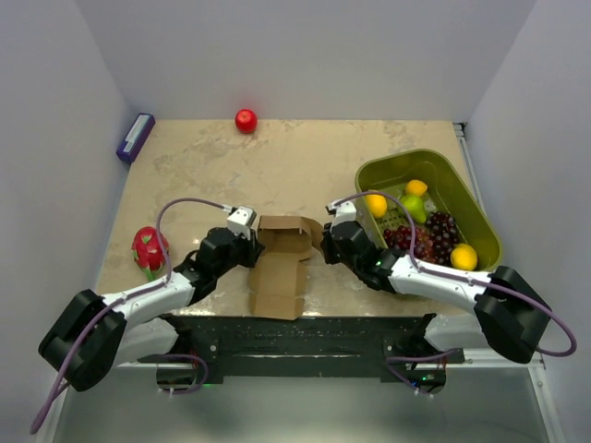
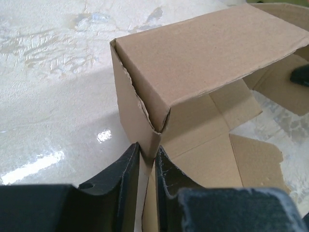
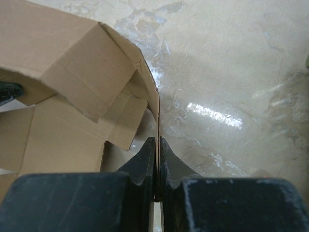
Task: Fold the paper box
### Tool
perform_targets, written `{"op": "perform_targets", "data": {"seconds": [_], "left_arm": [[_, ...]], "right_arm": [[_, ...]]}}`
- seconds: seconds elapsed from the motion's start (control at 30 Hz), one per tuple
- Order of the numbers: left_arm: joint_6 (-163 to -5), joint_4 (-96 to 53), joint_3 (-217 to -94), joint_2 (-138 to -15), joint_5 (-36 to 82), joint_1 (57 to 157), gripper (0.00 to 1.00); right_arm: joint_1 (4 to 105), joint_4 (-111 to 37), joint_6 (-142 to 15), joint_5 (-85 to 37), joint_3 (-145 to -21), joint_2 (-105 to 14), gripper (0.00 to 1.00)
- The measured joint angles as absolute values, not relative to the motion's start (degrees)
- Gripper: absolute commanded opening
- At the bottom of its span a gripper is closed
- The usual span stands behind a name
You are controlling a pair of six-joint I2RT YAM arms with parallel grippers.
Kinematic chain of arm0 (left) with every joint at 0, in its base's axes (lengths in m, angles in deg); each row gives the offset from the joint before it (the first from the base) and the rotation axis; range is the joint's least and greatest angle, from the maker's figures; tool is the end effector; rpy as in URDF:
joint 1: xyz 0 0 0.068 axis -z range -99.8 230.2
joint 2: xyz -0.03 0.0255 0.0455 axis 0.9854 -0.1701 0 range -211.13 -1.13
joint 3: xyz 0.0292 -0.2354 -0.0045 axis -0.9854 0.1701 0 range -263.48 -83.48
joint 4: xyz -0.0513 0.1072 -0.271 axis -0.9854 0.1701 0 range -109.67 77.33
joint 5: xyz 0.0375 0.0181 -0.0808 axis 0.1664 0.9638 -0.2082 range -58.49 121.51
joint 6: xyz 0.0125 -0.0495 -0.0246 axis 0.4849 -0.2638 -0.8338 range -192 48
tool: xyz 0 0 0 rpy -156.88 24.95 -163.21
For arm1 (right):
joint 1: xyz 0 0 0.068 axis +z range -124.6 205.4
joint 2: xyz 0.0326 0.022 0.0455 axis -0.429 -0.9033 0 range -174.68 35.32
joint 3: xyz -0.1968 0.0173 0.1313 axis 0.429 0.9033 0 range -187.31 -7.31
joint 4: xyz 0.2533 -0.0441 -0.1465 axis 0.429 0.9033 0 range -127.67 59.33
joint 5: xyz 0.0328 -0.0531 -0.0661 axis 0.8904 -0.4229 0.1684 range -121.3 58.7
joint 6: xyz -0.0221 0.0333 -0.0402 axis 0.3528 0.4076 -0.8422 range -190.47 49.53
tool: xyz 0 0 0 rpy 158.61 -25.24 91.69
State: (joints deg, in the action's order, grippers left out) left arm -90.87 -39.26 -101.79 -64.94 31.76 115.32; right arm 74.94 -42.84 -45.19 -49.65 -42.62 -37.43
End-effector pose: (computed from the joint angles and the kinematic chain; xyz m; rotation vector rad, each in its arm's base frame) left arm 0.2145 -0.1506 0.1088 0.2903 2.0534 -0.5853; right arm 0.2088 0.2255 0.1472 -0.2615 2.1174 0.4389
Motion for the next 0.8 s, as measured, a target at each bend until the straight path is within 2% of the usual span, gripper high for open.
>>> {"op": "perform_targets", "data": {"seconds": [0.33,0.47,0.6,0.7,0.77,0.8], "left_arm": [[-91.97,-41.12,-102.03,-69.40,34.78,115.60,0.01],[-92.43,-43.28,-102.03,-70.95,35.24,115.71,0.08],[-93.10,-46.23,-102.00,-72.77,35.41,116.02,0.09],[-93.74,-47.87,-101.94,-73.77,35.92,116.30,0.07],[-93.96,-49.01,-101.85,-74.39,36.29,116.48,0.00],[-93.98,-49.43,-101.79,-74.65,36.55,116.52,0.00]], "right_arm": [[78.57,-42.21,-40.43,-55.20,-45.68,-44.29,0.02],[79.31,-42.21,-39.73,-55.62,-45.99,-44.33,0.02],[79.62,-42.45,-39.44,-55.86,-45.99,-44.33,0.02],[79.86,-42.60,-39.38,-55.88,-45.99,-44.33,0.02],[79.90,-42.71,-39.38,-55.88,-45.99,-44.33,0.03],[79.95,-42.73,-39.36,-55.88,-45.99,-44.33,0.04]]}}
